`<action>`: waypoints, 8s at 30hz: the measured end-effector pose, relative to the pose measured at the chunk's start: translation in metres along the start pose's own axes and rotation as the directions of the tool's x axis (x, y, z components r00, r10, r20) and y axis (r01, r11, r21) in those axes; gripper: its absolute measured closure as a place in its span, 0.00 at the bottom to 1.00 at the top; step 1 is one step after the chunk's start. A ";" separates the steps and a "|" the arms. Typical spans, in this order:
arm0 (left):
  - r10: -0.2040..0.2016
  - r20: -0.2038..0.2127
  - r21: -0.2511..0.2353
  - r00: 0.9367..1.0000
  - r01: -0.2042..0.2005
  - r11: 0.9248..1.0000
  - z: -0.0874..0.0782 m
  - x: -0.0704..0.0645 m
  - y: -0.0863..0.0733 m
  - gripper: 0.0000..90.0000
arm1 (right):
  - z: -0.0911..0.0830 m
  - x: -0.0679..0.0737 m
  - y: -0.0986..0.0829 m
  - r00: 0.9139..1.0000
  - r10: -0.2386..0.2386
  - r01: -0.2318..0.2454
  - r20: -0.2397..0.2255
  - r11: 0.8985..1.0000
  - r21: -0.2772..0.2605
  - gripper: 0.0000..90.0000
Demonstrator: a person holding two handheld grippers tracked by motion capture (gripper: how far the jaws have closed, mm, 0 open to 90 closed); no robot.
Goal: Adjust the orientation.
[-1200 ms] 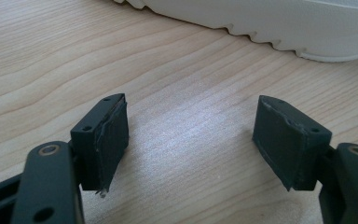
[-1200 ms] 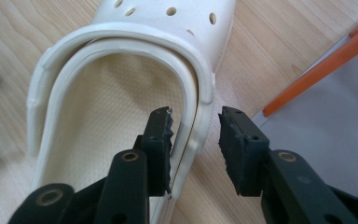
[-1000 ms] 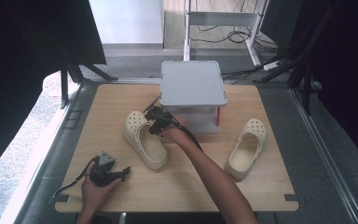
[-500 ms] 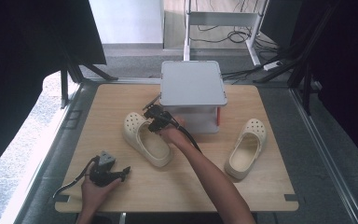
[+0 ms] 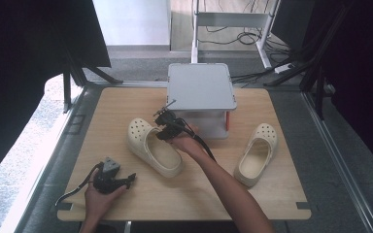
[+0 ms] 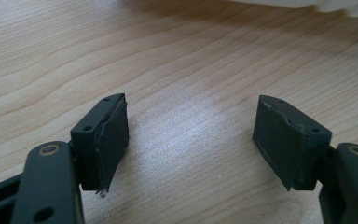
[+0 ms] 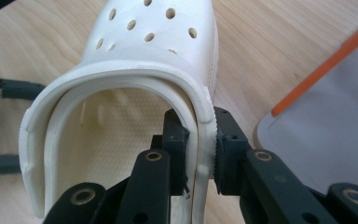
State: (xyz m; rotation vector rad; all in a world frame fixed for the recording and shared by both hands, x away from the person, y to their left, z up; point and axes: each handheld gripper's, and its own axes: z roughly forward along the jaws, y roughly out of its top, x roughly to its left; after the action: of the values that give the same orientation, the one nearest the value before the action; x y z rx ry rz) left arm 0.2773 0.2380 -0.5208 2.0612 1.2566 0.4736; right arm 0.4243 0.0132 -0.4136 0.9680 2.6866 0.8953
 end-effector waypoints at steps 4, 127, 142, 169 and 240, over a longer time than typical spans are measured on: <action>-0.001 -0.001 0.000 1.000 0.001 1.000 0.000 0.000 0.000 0.30 | -0.014 0.001 -0.015 1.000 0.000 0.000 -0.006 1.000 -0.013 0.87; -0.011 -0.002 0.000 1.000 0.011 1.000 0.003 0.001 0.003 0.30 | -0.138 -0.059 -0.288 0.923 0.310 -0.306 0.227 0.950 -0.054 1.00; -0.012 -0.001 0.000 1.000 0.012 1.000 0.005 0.001 0.005 0.30 | -0.146 -0.067 -0.293 0.921 0.318 -0.324 0.225 0.946 -0.009 1.00; -0.005 -0.006 0.003 1.000 0.005 1.000 0.008 0.000 0.008 0.30 | -0.175 -0.083 -0.315 0.897 0.366 -0.366 0.246 0.929 -0.046 1.00; -0.005 -0.003 0.000 1.000 0.005 1.000 0.008 0.000 0.008 0.30 | -0.174 -0.112 -0.203 0.938 0.296 -0.306 0.178 0.951 0.033 0.87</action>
State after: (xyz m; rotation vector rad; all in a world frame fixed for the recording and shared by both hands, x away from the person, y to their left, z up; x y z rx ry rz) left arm 0.2878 0.2325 -0.5209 2.0574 1.2637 0.4745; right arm 0.3467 -0.2652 -0.3974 1.4302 2.4734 0.7421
